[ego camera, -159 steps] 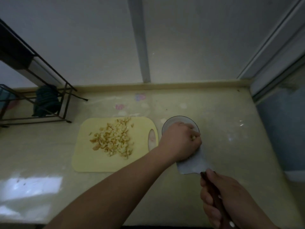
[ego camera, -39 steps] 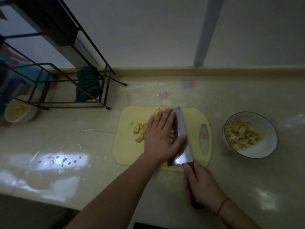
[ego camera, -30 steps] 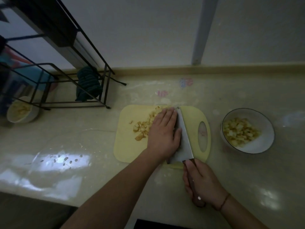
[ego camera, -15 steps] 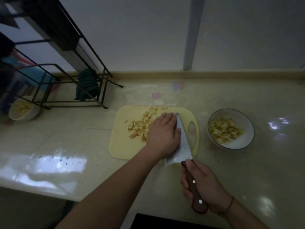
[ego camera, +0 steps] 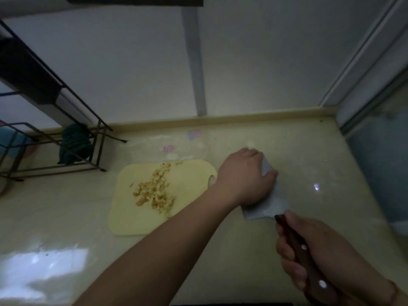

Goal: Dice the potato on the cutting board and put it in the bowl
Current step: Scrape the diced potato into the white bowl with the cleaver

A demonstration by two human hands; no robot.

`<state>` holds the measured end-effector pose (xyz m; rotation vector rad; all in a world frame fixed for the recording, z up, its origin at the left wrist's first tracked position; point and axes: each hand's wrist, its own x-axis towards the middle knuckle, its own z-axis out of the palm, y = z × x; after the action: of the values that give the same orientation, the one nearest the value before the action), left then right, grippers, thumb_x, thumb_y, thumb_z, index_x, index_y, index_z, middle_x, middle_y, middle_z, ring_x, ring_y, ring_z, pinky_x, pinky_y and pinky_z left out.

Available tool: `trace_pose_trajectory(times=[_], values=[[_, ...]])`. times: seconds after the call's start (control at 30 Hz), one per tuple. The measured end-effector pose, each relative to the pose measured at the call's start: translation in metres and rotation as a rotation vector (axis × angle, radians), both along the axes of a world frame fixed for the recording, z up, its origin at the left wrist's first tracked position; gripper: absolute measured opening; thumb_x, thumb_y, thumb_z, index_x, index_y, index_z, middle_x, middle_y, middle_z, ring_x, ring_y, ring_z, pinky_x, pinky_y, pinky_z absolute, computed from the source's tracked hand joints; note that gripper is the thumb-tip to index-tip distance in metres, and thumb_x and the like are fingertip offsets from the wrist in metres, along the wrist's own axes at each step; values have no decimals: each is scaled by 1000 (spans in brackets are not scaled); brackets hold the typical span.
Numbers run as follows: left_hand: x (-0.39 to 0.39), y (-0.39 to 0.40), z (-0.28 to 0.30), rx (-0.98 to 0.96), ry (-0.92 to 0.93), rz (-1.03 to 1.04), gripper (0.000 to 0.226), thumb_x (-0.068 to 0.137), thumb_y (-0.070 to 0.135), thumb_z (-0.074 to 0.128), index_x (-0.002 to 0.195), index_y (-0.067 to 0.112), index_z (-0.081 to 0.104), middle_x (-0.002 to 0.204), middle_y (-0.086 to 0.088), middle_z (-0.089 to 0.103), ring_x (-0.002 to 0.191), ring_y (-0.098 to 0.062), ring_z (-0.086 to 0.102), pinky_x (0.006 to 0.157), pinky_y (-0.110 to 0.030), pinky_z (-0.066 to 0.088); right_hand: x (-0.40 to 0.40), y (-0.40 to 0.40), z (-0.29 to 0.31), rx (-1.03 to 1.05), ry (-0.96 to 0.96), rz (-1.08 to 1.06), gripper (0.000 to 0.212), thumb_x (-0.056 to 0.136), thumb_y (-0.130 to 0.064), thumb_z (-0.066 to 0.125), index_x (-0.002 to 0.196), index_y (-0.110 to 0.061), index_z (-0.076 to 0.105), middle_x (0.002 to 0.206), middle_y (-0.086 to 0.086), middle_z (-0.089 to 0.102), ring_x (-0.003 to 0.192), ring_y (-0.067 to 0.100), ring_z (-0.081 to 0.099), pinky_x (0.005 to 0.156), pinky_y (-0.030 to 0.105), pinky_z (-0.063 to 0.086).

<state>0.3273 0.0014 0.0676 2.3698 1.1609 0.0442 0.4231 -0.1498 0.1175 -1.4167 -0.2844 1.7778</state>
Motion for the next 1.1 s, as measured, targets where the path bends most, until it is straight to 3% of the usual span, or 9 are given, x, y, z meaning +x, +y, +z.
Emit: trace_pose_trajectory(times=[0.07,0.2,0.33,0.47,0.57,0.63,0.77,0.93,1.1], values=[[13,-1,-7,-27,6,-30,42,101,48,45,107,10,61,111,-9,61,107,-27,54,93,-40,44,9,-1,1,-39,18,-21,35,93,-33,48,79,-1,51,54,17,41,31,18,35,35,20,35],[20,-2,-20,-129,-16,-19,44,97,45,51,68,14,38,70,-5,44,65,-23,44,60,-37,34,16,1,-5,-123,56,-14,34,94,-33,48,79,-2,50,54,15,42,30,18,36,33,20,35],[18,5,-31,-233,-44,-10,47,96,43,49,73,1,53,65,-13,58,59,-29,55,52,-34,37,16,9,-11,-179,80,-9,33,97,-31,44,79,-4,48,52,12,43,29,17,38,30,20,34],[17,11,-39,-281,-71,-47,52,90,52,40,81,6,63,68,-7,63,62,-24,61,56,-36,47,18,17,-16,-236,108,7,34,98,-32,43,77,-6,48,53,10,44,30,16,39,31,19,35],[17,16,-41,-334,-130,-37,46,101,44,43,83,5,61,68,-9,58,59,-22,55,61,-41,48,22,21,-18,-268,110,25,35,98,-36,42,78,-8,49,54,9,44,31,15,39,33,18,35],[15,20,-39,-366,-184,-17,44,106,40,41,88,7,63,77,-11,61,65,-21,57,67,-42,51,24,24,-18,-279,113,26,36,98,-36,42,78,-8,49,54,8,44,31,15,39,32,17,34],[7,28,-33,-367,-255,-18,42,108,42,38,125,16,66,130,-4,66,118,-17,58,99,-29,44,24,30,-14,-307,135,18,35,99,-35,41,81,-7,49,54,8,43,31,13,37,28,20,32],[-2,36,-37,-339,-391,-84,52,98,51,48,137,19,61,140,3,60,129,-9,51,111,-31,39,31,44,-2,-356,165,18,32,98,-30,40,77,-7,49,53,6,42,29,11,37,28,16,30],[-7,46,-50,-175,-254,-352,81,84,72,44,152,29,40,159,5,38,152,-14,17,122,-40,13,35,52,5,-366,148,40,29,97,-28,40,80,-7,50,54,5,44,31,11,38,27,18,31]])
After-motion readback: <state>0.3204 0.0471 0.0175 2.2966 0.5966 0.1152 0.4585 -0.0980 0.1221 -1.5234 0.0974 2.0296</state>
